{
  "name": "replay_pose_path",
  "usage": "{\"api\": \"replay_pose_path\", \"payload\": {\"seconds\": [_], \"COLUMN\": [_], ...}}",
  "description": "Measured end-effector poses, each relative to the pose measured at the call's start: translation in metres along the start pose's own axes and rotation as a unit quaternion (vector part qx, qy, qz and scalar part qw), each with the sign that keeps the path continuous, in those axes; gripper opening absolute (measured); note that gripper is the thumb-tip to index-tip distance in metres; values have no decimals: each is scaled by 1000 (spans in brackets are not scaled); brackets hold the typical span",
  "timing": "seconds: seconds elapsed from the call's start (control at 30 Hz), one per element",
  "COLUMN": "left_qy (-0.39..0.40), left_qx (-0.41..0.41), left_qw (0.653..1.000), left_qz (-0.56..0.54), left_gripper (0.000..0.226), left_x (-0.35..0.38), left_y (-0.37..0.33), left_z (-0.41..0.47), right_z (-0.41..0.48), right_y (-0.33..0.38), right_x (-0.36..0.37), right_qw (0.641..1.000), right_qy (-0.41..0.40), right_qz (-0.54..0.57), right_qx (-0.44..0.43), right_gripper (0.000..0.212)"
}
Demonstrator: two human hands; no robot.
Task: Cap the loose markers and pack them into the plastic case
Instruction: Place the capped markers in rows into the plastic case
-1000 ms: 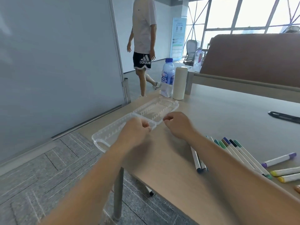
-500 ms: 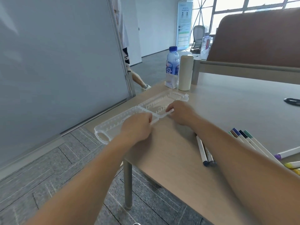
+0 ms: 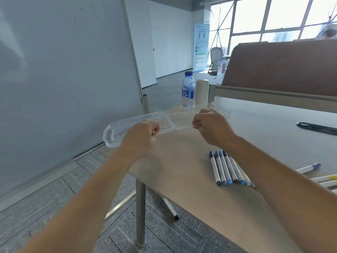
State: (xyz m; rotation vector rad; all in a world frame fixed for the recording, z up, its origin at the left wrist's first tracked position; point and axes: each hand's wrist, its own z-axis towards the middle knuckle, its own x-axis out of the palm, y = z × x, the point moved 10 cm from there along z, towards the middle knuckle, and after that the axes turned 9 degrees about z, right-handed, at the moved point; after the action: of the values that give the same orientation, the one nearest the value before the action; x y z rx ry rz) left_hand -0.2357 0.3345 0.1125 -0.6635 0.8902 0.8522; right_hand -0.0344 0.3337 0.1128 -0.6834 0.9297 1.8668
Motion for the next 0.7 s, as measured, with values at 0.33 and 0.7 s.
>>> {"api": "replay_pose_path", "payload": {"seconds": [0.33,0.7], "left_qy": [27,103], "left_qx": [121,232], "left_qw": [983,945], "left_qz": [-133,-207], "left_gripper": [12,20], "left_x": [-49,-33], "left_y": [-135,-231], "left_z": [-37,-111], "right_z": [-134,-281], "right_y": [11,16], "right_x": [-169,-222], "right_qw": [996,984], "right_qy": [-28,-25], "right_qz": [-46,-43], "right_qx": [73,172], "right_gripper": [11,24]}}
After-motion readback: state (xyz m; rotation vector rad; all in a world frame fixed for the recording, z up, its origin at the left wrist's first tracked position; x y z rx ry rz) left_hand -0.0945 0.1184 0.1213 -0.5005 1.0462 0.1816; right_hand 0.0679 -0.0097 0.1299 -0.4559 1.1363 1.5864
